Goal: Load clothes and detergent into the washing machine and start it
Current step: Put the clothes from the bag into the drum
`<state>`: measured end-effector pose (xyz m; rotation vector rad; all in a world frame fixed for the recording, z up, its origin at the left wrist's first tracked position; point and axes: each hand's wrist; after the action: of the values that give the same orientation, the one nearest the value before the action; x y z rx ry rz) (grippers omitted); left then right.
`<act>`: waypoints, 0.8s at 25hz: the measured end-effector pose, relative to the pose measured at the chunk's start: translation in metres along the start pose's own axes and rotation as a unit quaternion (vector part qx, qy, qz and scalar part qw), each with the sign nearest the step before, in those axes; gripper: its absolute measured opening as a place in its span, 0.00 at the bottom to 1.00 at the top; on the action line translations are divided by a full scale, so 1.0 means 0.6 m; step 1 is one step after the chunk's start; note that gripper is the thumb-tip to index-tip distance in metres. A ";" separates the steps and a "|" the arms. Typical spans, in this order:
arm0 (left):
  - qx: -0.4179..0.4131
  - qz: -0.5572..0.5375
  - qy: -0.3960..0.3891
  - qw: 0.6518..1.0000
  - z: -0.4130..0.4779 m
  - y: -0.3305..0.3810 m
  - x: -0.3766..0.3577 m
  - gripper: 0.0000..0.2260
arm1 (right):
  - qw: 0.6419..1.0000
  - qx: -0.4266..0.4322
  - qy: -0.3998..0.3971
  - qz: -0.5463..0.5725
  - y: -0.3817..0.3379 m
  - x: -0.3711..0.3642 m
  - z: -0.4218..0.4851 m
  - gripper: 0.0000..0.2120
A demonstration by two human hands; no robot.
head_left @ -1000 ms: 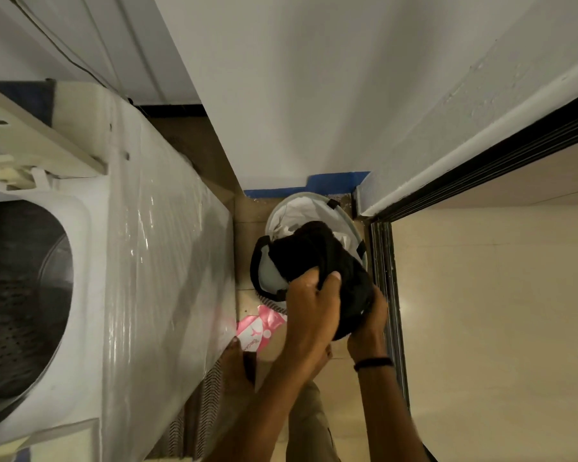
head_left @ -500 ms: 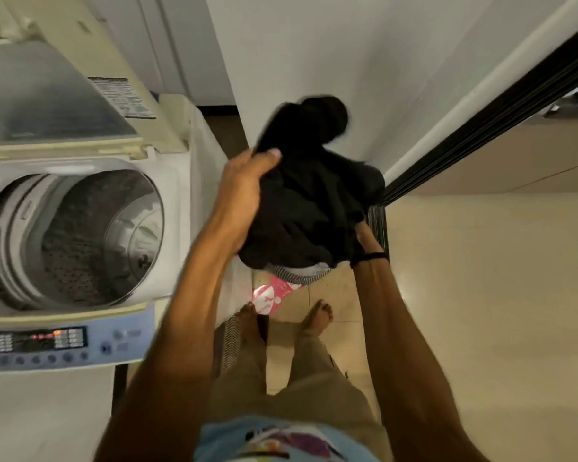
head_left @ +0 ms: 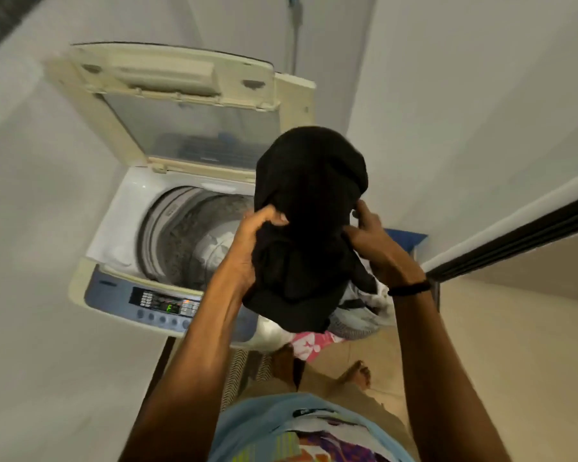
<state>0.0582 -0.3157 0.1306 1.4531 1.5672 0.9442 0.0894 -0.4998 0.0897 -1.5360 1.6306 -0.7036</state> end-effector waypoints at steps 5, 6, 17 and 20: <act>-0.050 0.131 0.096 0.986 0.004 0.034 0.155 0.11 | 0.965 -0.036 -0.215 0.148 -0.019 -0.173 0.018 0.16; -0.073 0.203 0.124 0.969 0.007 0.032 0.187 0.10 | 0.968 0.003 -0.213 0.136 -0.026 -0.207 0.035 0.15; 0.167 0.476 0.140 0.852 0.098 -0.117 0.367 0.19 | 0.868 0.113 -0.050 -0.482 0.123 -0.336 0.213 0.30; 0.171 0.443 0.123 0.872 0.098 -0.169 0.308 0.22 | 0.893 0.120 0.025 -0.433 0.153 -0.254 0.180 0.11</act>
<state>0.0623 -0.1374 0.0033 2.4869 1.2439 1.4502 0.1237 -0.3261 -0.0203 -2.0447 0.7686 -1.3557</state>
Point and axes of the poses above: each hand's wrist, its own z-axis towards the middle knuckle, its own x-axis out of the back of the hand, y = z × x, and after that the axes turned 6 degrees about z, right-handed
